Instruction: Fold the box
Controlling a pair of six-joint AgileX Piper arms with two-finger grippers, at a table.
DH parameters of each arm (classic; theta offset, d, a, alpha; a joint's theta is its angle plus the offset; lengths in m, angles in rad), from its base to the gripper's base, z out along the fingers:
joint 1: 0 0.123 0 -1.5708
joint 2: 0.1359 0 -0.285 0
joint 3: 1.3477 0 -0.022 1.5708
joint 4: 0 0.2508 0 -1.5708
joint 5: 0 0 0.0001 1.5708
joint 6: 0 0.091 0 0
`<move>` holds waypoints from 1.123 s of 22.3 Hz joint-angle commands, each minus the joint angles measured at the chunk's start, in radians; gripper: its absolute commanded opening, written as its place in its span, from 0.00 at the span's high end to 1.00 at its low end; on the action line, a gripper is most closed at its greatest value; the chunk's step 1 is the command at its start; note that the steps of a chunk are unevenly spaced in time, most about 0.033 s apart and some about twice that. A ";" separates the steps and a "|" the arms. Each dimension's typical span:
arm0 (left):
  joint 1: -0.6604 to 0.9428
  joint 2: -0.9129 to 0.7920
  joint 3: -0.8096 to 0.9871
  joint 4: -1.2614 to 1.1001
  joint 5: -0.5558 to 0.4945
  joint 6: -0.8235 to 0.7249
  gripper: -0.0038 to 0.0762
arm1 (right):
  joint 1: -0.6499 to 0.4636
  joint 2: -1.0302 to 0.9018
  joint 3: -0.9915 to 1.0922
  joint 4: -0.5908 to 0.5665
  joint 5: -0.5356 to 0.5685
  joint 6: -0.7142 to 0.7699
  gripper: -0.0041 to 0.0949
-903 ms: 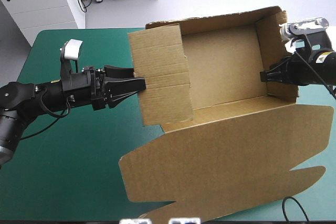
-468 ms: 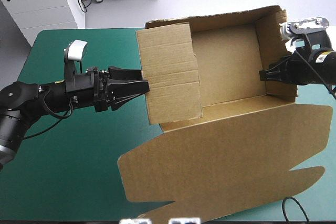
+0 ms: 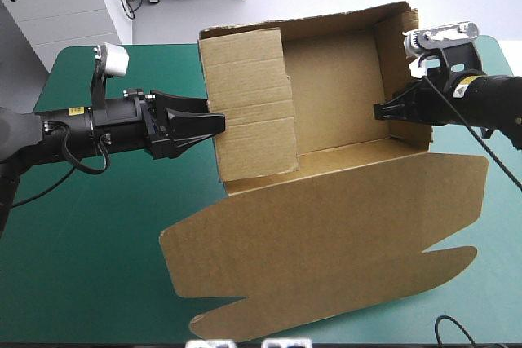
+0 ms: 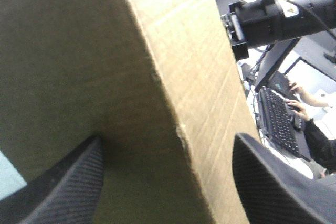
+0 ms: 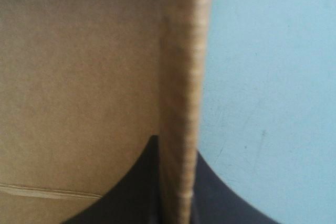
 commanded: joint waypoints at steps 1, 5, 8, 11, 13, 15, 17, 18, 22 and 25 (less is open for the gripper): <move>-0.006 -0.019 -0.055 0.018 -0.053 -0.086 0.33 | 0.030 -0.010 -0.031 0.001 -0.093 0.035 0.97; -0.006 -0.018 -0.069 0.131 -0.093 -0.162 0.33 | 0.099 0.003 -0.038 -0.071 -0.145 0.103 0.97; -0.006 -0.016 -0.071 0.192 -0.099 -0.198 0.33 | 0.137 0.014 -0.038 -0.094 -0.164 0.124 0.97; -0.006 -0.016 -0.071 0.251 -0.125 -0.236 0.33 | 0.195 0.051 -0.038 -0.148 -0.182 0.174 0.97; -0.006 -0.016 -0.071 0.324 -0.147 -0.274 0.34 | 0.221 0.072 -0.038 -0.165 -0.202 0.194 0.97; -0.007 -0.016 -0.071 0.400 -0.162 -0.317 0.36 | 0.234 0.084 -0.038 -0.165 -0.220 0.208 0.97; -0.013 -0.016 -0.071 0.467 -0.165 -0.340 0.40 | 0.236 0.093 -0.038 -0.163 -0.222 0.211 0.97; -0.033 -0.016 -0.073 0.524 -0.175 -0.363 0.42 | 0.236 0.093 -0.038 -0.163 -0.224 0.211 0.97; -0.156 -0.006 -0.074 0.701 -0.278 -0.466 0.44 | 0.236 0.095 -0.038 -0.139 -0.235 0.223 0.97; -0.223 0.013 -0.082 0.796 -0.309 -0.543 0.44 | 0.236 0.094 -0.038 -0.139 -0.235 0.226 0.97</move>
